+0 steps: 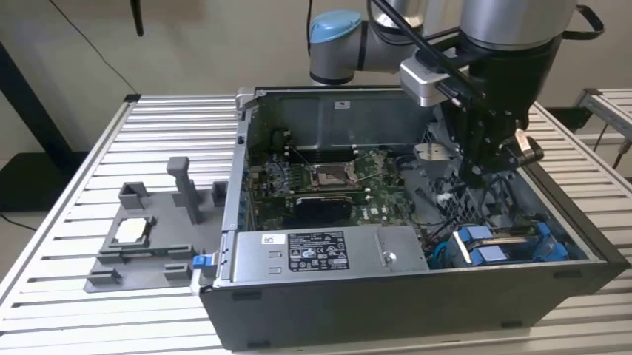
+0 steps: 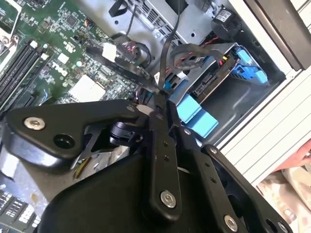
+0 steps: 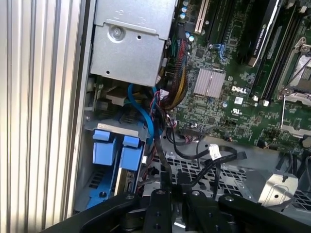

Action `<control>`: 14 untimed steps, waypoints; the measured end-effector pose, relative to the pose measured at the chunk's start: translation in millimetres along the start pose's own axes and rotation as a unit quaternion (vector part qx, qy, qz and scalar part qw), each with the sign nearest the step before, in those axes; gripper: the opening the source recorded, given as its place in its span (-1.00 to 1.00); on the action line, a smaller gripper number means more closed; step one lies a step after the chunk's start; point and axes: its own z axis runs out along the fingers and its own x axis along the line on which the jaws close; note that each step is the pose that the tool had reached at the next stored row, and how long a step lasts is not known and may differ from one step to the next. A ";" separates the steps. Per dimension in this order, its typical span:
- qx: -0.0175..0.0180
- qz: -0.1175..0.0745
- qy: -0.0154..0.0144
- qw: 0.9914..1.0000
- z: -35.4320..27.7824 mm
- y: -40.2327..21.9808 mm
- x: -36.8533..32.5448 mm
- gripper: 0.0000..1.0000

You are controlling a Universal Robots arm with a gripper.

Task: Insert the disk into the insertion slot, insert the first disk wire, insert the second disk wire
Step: 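Insert the second disk wire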

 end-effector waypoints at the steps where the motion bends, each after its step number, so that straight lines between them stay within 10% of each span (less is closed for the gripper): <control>1: 0.000 0.000 0.000 1.000 0.1 -0.5 0.4 -0.60; 14: -0.001 -0.002 0.005 1.000 1.3 -2.3 1.9 -0.56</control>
